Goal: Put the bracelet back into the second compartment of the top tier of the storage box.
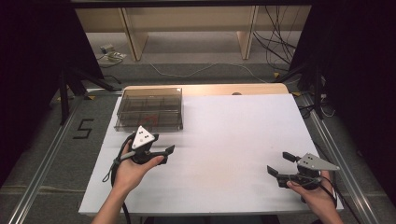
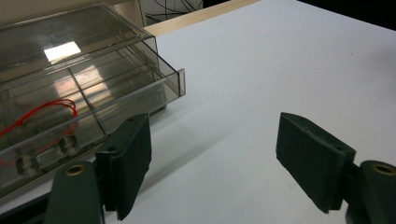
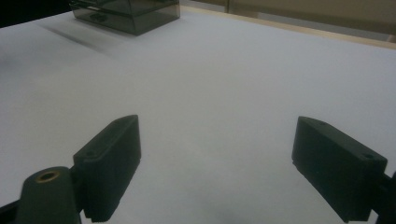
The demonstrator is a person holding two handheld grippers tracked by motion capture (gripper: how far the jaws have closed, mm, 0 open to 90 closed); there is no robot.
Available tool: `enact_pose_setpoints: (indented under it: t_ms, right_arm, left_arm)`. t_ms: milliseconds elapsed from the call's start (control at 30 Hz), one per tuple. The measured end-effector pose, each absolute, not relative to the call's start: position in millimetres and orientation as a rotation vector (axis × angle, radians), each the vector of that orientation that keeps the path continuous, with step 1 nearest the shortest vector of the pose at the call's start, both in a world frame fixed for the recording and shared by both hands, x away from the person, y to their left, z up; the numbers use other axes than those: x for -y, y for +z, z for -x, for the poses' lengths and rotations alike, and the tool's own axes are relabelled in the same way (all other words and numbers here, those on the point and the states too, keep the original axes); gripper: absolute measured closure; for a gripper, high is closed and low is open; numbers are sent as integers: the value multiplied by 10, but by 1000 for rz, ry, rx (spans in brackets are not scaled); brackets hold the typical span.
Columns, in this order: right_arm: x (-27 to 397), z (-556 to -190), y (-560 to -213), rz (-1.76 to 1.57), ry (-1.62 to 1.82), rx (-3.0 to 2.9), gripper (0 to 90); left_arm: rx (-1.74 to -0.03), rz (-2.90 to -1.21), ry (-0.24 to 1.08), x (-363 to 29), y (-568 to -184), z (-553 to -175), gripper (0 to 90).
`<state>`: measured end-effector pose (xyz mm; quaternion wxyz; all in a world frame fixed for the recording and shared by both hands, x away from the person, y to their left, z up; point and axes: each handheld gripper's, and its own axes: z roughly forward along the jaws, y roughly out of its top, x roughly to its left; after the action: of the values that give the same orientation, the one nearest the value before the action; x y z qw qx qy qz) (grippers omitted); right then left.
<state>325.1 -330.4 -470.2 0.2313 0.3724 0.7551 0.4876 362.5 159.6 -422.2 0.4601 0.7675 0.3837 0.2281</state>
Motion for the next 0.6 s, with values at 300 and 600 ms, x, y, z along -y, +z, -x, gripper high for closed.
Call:
enact_pose_setpoints:
  t_ms: [300,600]
  right_arm:
    - [3307,-3247,-4700,-1018,1340,-2078,165]
    - [3298,-3246,-4699,-1011,1340,-2080,165]
  left_arm:
    - [-944,-1907,573,-1703,-4361,-3435,264]
    - [-965,-1914,569,-1782,-4496,-3271,259]
